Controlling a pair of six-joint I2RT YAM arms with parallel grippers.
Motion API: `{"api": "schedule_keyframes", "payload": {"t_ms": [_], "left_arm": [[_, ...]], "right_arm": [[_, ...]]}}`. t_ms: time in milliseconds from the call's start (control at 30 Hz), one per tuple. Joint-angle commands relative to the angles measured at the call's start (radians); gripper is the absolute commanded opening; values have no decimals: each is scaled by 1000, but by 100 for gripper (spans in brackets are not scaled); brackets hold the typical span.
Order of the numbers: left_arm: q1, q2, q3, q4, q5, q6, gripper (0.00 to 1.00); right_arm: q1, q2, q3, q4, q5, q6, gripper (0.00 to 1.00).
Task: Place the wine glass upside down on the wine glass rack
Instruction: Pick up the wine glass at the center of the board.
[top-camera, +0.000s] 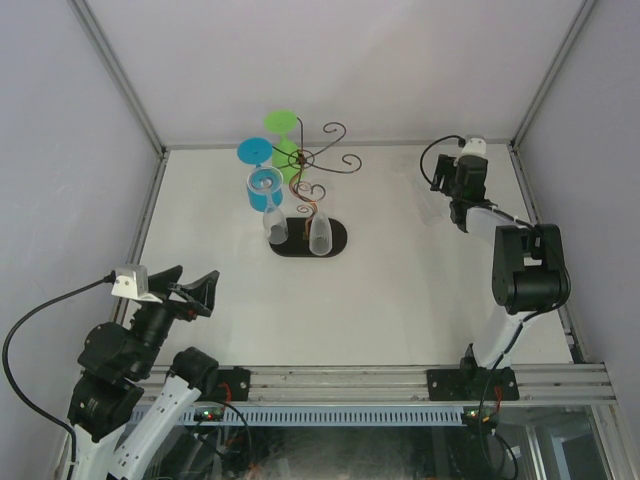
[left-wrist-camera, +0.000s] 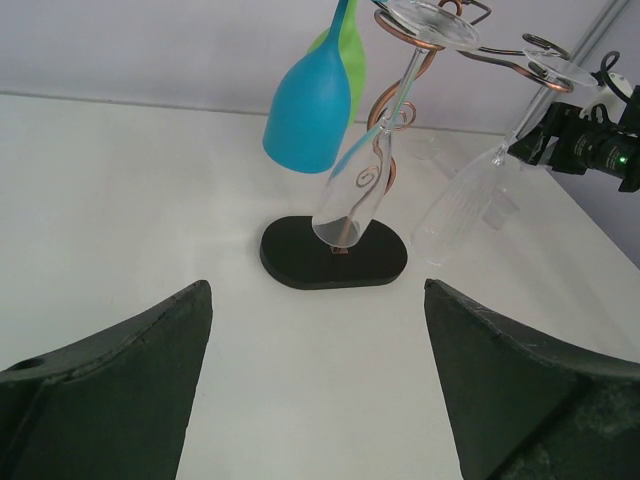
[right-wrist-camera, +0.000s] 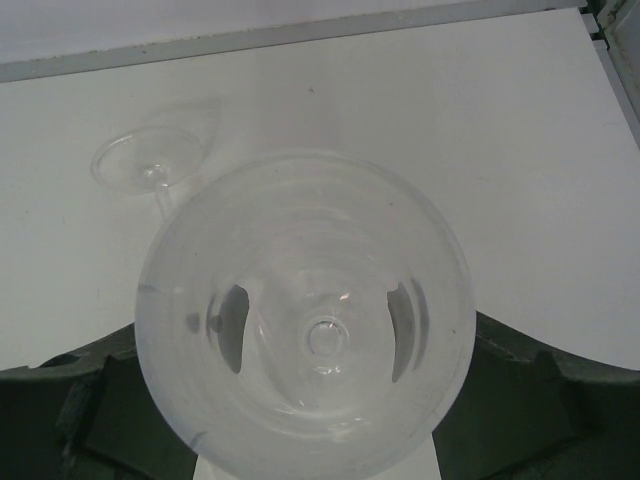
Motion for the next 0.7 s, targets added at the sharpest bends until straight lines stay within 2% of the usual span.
{"api": "schedule_keyframes", "payload": {"t_ms": [0,400,567,667], "left_arm": [[8,-2,-17,17,0,7,90],[8,-4,-15,14,-3,6,90],[8,-6,-15,13,-4,6,90],[8,-8,-16,14,-4,7,90]], "right_arm": [[-5,-12,51,80,-15,-12,49],[-1,-10,51,73,-31,-5,50],[2,2,51,53,-26,-15,56],[6,4,51,40,-20,-22,64]]}}
